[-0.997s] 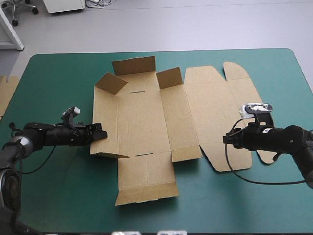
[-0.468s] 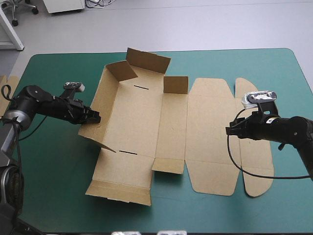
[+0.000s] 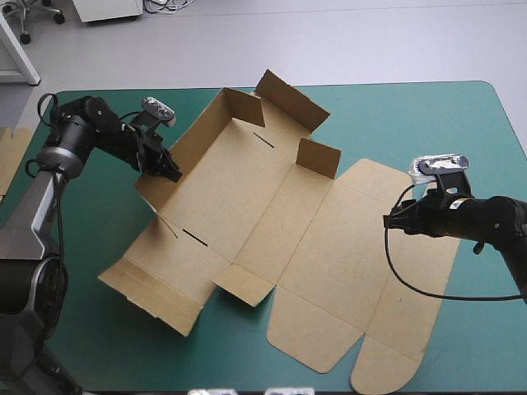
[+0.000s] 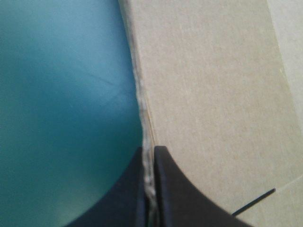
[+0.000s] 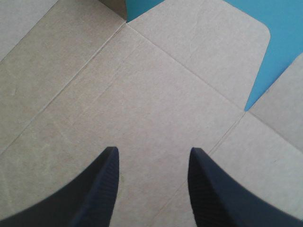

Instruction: Fold the box

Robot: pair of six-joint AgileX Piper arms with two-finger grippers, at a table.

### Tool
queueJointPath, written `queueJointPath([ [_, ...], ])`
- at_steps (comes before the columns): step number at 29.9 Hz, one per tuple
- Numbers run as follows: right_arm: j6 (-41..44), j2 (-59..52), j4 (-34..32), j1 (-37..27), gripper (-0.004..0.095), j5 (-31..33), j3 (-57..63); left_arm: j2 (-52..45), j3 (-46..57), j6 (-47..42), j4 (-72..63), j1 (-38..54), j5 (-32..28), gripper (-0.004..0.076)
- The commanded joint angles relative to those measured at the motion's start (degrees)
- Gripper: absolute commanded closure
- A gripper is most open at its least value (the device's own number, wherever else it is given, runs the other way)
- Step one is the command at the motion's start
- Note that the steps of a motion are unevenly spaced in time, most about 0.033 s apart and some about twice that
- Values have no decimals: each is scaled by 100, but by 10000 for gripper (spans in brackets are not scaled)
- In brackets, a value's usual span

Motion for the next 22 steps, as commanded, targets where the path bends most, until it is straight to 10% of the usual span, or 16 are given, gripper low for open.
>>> queueJointPath([
  [1,-4,-78,70,-51,471,-154,-189,-4,-944,206,252,-142,12,733],
  [5,-4,-78,92,-51,471,-115,-189,413,-1814,679,609,-241,647,733],
  [22,8,-78,101,-51,471,-115,-189,631,-2419,3855,1117,-1362,72,733],
])
